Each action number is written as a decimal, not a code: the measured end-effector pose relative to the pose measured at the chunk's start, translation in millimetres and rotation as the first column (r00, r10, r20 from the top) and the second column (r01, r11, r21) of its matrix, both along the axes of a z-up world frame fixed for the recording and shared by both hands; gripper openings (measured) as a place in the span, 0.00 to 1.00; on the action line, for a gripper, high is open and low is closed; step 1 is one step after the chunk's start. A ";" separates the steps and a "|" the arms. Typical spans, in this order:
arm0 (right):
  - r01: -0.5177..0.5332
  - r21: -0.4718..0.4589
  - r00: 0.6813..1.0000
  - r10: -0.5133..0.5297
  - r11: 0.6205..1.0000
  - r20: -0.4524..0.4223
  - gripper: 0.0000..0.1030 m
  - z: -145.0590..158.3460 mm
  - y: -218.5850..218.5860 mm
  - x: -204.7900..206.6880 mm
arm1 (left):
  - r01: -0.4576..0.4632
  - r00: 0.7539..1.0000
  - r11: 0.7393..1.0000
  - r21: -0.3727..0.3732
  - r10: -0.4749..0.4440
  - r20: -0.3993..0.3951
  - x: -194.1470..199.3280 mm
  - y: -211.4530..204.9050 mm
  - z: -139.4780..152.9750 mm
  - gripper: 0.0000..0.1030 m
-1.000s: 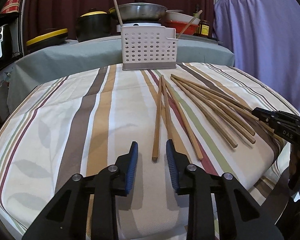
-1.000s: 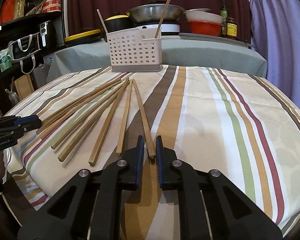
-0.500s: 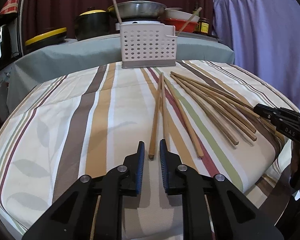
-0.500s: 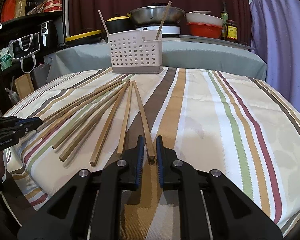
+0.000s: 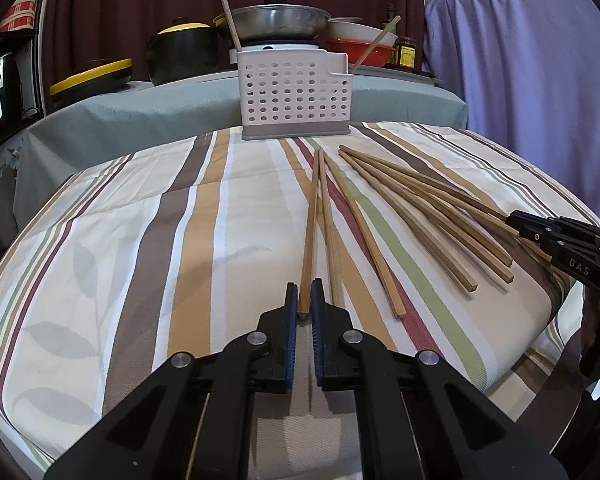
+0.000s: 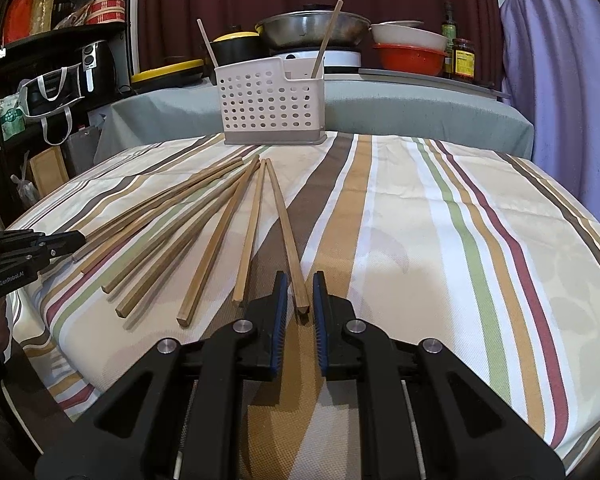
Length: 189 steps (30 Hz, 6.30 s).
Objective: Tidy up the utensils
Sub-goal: 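Close the left tool on a chopstick while the right tool grasps another, then lift both held chopsticks and carry them over the white basket, then open both tools to drop the chopsticks into the white basket, then move both tools back down toward the remaining chopsticks, then close the left tool on a chopstick while the right tool grasps another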
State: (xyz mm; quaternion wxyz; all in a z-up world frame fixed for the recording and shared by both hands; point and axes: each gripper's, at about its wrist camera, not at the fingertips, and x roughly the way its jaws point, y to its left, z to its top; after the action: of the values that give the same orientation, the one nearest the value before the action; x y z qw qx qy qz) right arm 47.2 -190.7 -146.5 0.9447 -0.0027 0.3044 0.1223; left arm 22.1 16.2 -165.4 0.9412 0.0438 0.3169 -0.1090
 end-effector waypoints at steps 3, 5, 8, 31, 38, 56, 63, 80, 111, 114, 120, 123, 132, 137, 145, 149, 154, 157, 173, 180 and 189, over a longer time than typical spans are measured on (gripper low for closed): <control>-0.009 0.001 1.000 0.009 1.000 0.001 0.08 0.2 1.3 -0.6 | -0.001 1.000 1.000 0.003 0.001 0.009 -0.9 -0.2 1.1 0.07; -0.015 -0.001 1.000 0.015 1.000 0.008 0.07 1.6 2.4 -2.4 | 0.001 1.000 1.000 0.007 -0.001 0.017 -1.9 -0.7 2.7 0.07; -0.022 -0.016 0.999 0.023 1.000 0.031 0.07 6.4 5.7 -5.0 | 0.005 0.999 1.000 0.020 -0.006 0.036 -4.5 -3.1 6.3 0.07; 0.010 -0.040 0.966 0.001 0.999 0.258 0.06 95.1 11.6 -21.1 | -0.042 0.951 0.999 -0.033 0.050 0.305 -24.9 5.0 93.9 0.06; 0.022 -0.015 0.955 -0.017 1.000 0.297 0.06 123.5 10.3 -17.9 | -0.062 0.928 0.996 -0.069 0.083 0.363 -23.9 16.9 128.8 0.06; 0.032 0.012 0.944 -0.034 0.999 0.329 0.06 172.6 9.6 13.8 | -0.081 0.902 0.992 -0.098 0.114 0.416 -3.0 27.6 187.5 0.06; 0.023 0.007 0.936 -0.024 1.000 0.352 0.06 190.9 13.7 32.4 | -0.078 0.917 0.991 -0.107 0.114 0.382 7.4 28.0 202.1 0.06; -0.049 0.010 0.887 0.039 0.999 0.460 0.06 237.1 34.5 96.5 | -0.044 0.926 0.988 -0.151 0.096 0.364 56.9 38.3 240.4 0.06; -0.050 0.028 0.892 0.033 0.998 0.450 0.06 224.5 48.4 268.6 | -0.002 0.927 0.993 -0.119 0.046 0.373 208.6 13.0 247.5 0.06; -0.052 0.030 0.908 0.035 0.998 0.418 0.07 212.8 51.2 275.1 | -0.006 0.936 0.995 -0.104 0.042 0.350 215.7 9.4 236.5 0.07; -0.034 0.009 0.910 0.027 0.999 0.413 0.37 206.8 54.1 259.1 | -0.011 0.942 0.994 -0.111 0.048 0.332 210.9 7.3 229.7 0.28; -0.028 -0.006 0.907 0.028 1.000 0.420 0.40 209.5 54.9 240.6 | -0.014 0.938 0.994 -0.104 0.049 0.343 198.2 6.1 227.8 0.37; -0.012 -0.036 0.919 0.025 0.999 0.393 0.41 202.5 42.4 172.4 | -0.041 0.946 0.995 -0.092 0.068 0.317 146.0 14.2 204.7 0.51; 0.000 -0.036 0.942 0.012 0.999 0.334 0.41 179.5 31.3 135.7 | -0.072 0.956 0.995 -0.070 0.089 0.278 120.3 21.0 179.2 0.52; 0.021 -0.035 0.976 -0.013 0.999 0.216 0.41 125.7 16.5 85.8 | -0.124 0.973 0.989 -0.084 0.138 0.185 84.4 28.8 132.9 0.52; 0.015 -0.043 0.987 -0.008 0.999 0.163 0.41 99.5 14.1 61.7 | -0.140 0.976 0.988 -0.067 0.149 0.160 67.5 27.8 112.7 0.52; 0.005 -0.060 0.991 0.002 0.998 0.131 0.41 71.8 13.8 36.3 | -0.138 0.981 0.988 -0.064 0.145 0.126 45.6 27.0 87.3 0.52; -0.012 -0.061 0.994 0.018 0.998 0.109 0.40 57.4 16.5 25.0 | -0.140 0.983 0.988 -0.060 0.146 0.110 34.1 27.7 74.8 0.52; -0.060 -0.053 0.997 0.062 0.997 0.039 0.31 15.4 26.3 -1.5 | -0.074 0.997 0.995 -0.060 0.076 0.024 -2.6 7.0 25.8 0.49; -0.058 -0.051 0.997 0.060 0.997 0.038 0.31 13.8 25.9 -3.3 | -0.032 0.999 0.998 -0.049 0.031 -0.011 -5.3 -6.1 15.6 0.40; -0.060 -0.042 0.998 0.062 0.997 0.034 0.31 10.0 25.9 -5.3 | -0.017 0.998 0.999 -0.036 0.015 -0.059 -0.4 -14.1 2.7 0.24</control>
State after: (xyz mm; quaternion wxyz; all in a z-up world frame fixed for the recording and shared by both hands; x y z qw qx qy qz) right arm 41.9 -164.8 -136.5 0.9455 -0.0336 0.2898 0.1447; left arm 21.6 2.1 -162.6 0.9328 0.0210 0.3429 -0.1085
